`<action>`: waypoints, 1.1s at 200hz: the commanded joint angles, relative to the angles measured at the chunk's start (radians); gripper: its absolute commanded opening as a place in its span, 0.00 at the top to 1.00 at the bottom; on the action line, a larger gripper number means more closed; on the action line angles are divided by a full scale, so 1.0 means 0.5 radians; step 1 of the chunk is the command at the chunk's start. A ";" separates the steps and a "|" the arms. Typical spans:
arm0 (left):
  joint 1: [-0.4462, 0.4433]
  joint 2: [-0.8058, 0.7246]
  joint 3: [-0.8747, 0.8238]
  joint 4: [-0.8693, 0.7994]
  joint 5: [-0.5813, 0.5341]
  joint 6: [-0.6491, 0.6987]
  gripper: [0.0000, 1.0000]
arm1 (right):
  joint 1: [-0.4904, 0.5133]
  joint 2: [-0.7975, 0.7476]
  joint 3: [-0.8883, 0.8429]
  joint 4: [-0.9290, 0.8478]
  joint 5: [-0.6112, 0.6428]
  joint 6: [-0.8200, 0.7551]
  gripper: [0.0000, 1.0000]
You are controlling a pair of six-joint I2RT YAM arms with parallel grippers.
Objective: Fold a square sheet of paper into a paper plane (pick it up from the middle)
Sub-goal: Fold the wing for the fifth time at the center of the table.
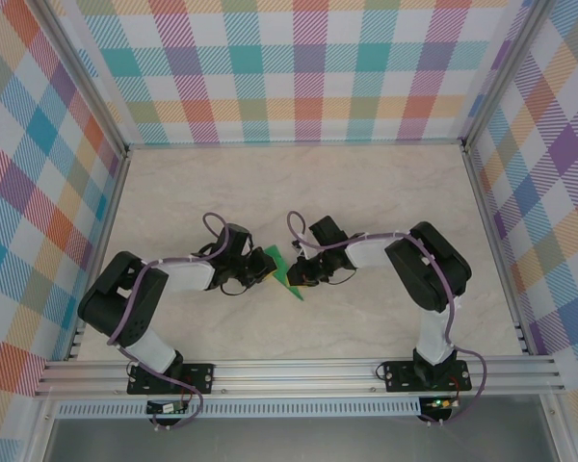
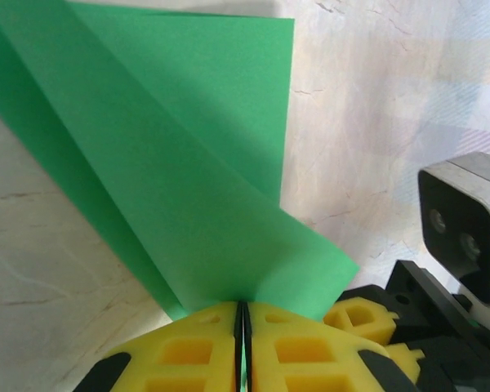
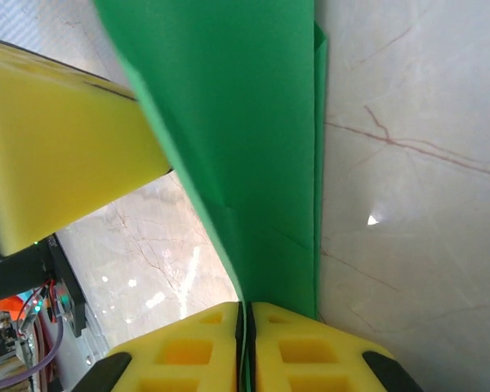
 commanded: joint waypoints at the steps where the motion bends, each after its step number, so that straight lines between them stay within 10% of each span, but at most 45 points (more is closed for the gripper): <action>1: -0.027 -0.084 -0.074 0.086 0.046 0.025 0.88 | -0.009 0.081 0.017 -0.003 -0.059 0.030 0.88; 220: -0.123 0.115 -0.022 0.150 0.005 0.030 0.90 | -0.045 0.189 0.072 -0.151 -0.033 0.015 0.91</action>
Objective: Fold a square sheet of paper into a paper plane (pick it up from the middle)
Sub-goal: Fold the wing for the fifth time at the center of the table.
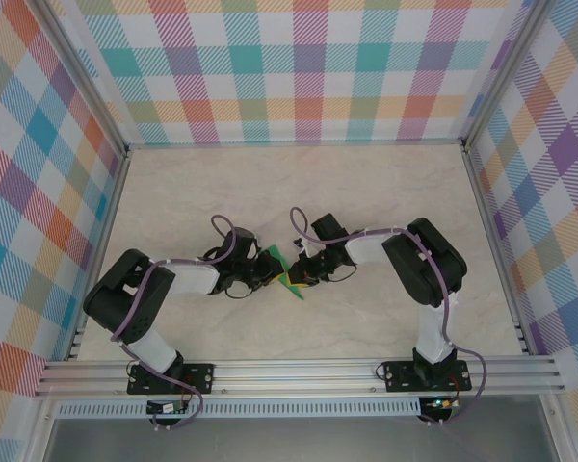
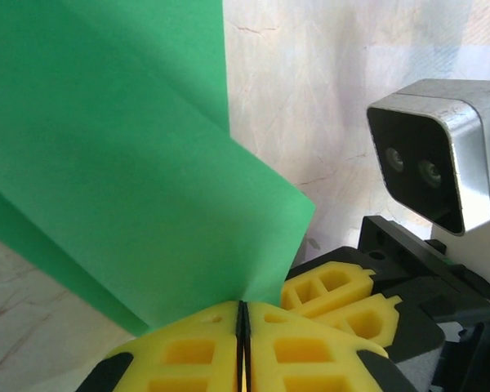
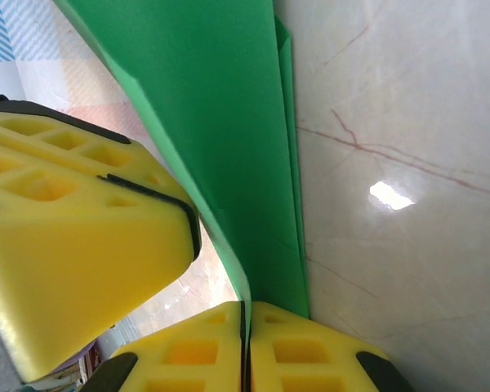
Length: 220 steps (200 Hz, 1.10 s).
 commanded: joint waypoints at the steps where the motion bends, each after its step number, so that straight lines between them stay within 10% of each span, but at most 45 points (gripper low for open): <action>1: -0.030 0.041 0.018 -0.060 -0.059 0.030 0.90 | 0.007 0.104 0.002 -0.078 0.114 -0.051 0.91; 220: -0.030 0.085 0.037 -0.072 -0.048 0.074 0.90 | -0.014 -0.127 -0.054 -0.298 0.063 -0.026 0.84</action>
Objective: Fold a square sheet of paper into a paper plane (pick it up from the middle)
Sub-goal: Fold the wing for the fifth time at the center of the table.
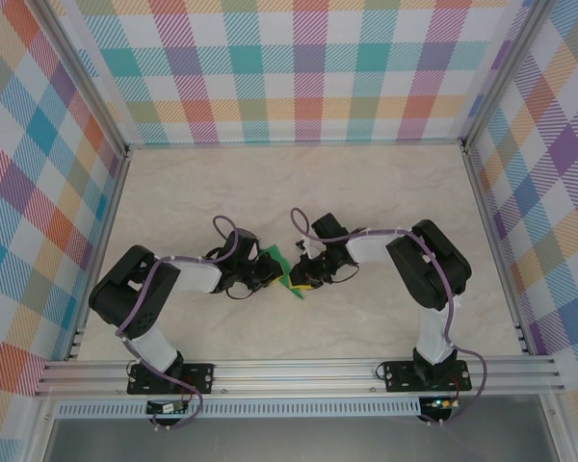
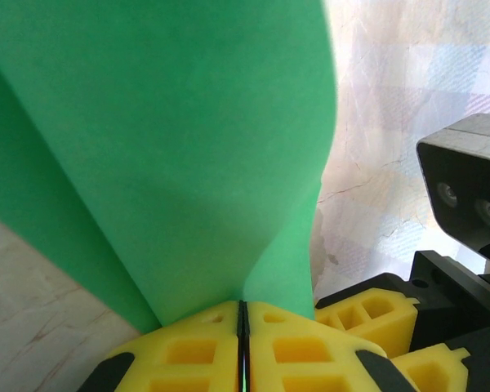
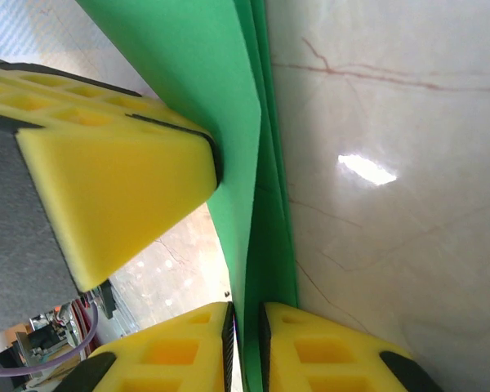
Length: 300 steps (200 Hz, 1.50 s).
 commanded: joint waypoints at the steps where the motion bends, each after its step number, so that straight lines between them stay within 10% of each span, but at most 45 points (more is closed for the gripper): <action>1: -0.030 0.008 0.016 -0.053 -0.031 0.043 0.90 | -0.011 -0.050 -0.060 -0.087 0.011 -0.026 0.84; 300: -0.153 -0.023 -0.030 -0.073 -0.104 0.019 0.91 | 0.049 0.014 -0.018 -0.195 0.279 -0.119 0.86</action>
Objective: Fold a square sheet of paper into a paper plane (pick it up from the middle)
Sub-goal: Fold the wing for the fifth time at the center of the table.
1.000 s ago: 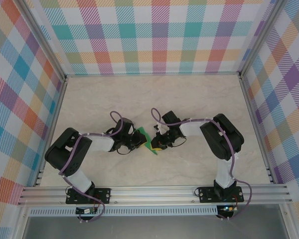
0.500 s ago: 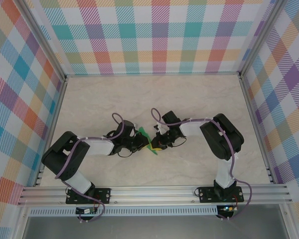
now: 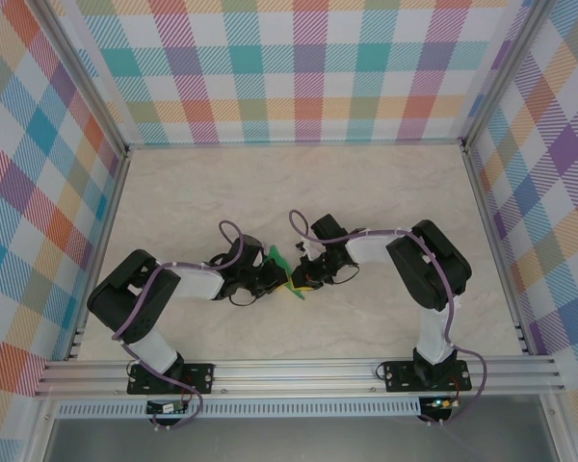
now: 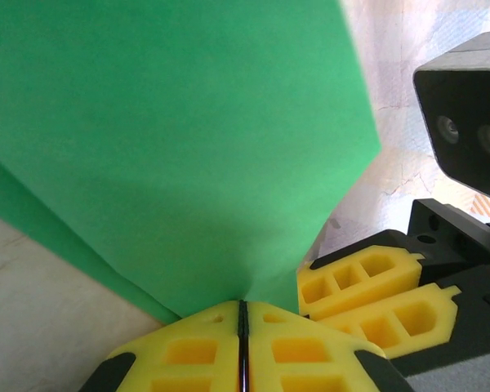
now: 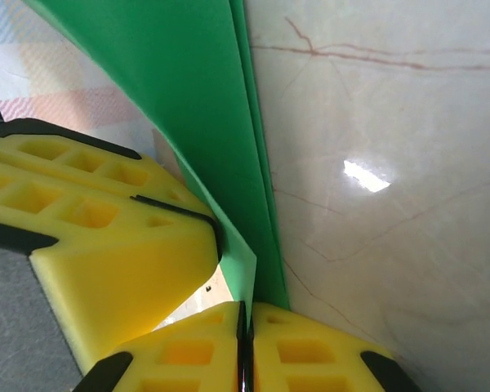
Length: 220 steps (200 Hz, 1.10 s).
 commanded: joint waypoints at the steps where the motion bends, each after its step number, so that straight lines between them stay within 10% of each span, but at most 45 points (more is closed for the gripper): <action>1: -0.019 0.030 0.034 -0.119 -0.068 0.045 0.91 | 0.025 0.012 -0.024 -0.132 0.190 -0.027 0.86; 220: -0.020 -0.028 0.069 -0.076 -0.044 0.049 0.90 | 0.004 0.022 -0.060 -0.205 0.118 -0.009 0.90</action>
